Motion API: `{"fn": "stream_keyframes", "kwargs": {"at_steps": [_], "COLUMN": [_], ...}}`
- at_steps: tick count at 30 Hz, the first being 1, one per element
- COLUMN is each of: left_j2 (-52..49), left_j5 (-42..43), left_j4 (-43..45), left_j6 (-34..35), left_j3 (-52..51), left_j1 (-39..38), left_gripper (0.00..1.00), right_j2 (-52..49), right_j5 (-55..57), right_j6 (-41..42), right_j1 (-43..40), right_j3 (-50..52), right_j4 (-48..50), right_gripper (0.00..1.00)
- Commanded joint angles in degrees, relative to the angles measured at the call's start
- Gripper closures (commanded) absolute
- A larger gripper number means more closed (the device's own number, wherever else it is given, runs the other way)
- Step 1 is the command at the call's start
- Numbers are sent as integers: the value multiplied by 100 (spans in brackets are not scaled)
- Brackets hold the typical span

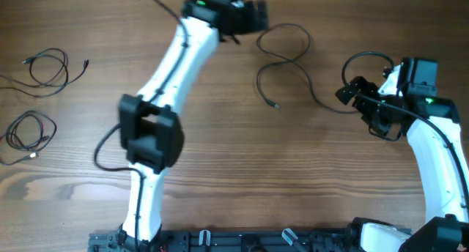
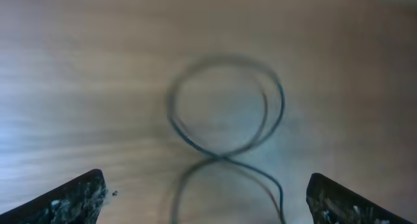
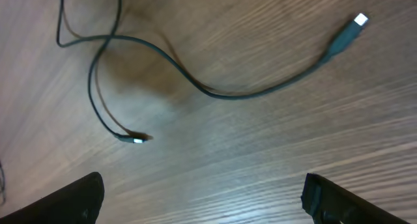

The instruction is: Untangle cables

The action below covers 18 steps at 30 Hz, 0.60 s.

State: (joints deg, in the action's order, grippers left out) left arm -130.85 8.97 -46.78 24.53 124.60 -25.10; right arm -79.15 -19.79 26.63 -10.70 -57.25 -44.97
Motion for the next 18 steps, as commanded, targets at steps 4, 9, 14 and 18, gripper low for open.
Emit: {"fn": "stream_keyframes", "kwargs": {"at_steps": [4,9,14,18], "left_j2": [-748,-879,-968,-1204], "left_j5": [-426,-745,-1165,-1163], "left_j4": [-46,9,474,649], "left_j6": [-785,-782,-734,-302], "left_j3": [-96,-96,-96,-96], "left_j1": [-1032,-1484,-1626,-1626], "left_gripper": [0,0,0,0], "right_j2": [116,116,116,111], "right_j5": [98,98,98,96], "right_j6": [-402,-402,-417,-409], "right_j1": [-4,-4,-4,-4], "right_j3": [-85,-85,-81,-81], "right_j4": [-144,-219,-422,-498], "right_gripper": [0,0,0,0]}}
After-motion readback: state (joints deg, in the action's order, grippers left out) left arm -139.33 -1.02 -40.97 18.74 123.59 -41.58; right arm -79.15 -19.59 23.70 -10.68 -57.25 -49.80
